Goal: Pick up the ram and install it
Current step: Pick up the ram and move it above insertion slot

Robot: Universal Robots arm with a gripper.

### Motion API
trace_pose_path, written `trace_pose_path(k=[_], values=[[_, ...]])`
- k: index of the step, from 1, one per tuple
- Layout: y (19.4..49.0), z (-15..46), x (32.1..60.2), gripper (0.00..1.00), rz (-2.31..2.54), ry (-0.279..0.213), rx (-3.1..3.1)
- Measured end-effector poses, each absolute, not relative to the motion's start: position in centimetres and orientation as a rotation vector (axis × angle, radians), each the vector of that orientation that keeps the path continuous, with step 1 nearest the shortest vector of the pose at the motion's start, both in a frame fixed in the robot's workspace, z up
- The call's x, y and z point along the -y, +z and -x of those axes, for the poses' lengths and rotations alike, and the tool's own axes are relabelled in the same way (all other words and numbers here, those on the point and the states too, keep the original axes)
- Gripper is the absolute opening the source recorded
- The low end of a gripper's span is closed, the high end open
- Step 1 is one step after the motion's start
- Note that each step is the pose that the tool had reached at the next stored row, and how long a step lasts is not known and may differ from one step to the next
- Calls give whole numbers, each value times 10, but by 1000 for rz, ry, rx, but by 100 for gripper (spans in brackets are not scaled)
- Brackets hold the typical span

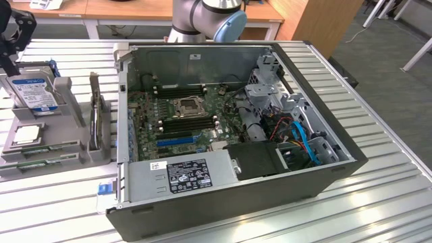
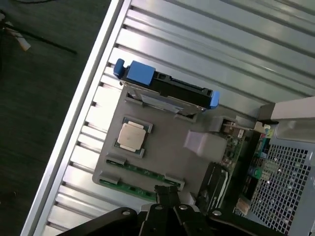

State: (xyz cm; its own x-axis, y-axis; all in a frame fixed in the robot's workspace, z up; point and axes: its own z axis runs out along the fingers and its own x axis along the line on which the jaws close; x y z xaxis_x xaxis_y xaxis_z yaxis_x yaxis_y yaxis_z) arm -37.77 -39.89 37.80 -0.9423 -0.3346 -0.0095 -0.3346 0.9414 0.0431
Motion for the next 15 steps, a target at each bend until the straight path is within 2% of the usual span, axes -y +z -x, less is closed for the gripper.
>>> trace_pose_path(k=[15], values=[[377,378,399,10,950,69,-2998]])
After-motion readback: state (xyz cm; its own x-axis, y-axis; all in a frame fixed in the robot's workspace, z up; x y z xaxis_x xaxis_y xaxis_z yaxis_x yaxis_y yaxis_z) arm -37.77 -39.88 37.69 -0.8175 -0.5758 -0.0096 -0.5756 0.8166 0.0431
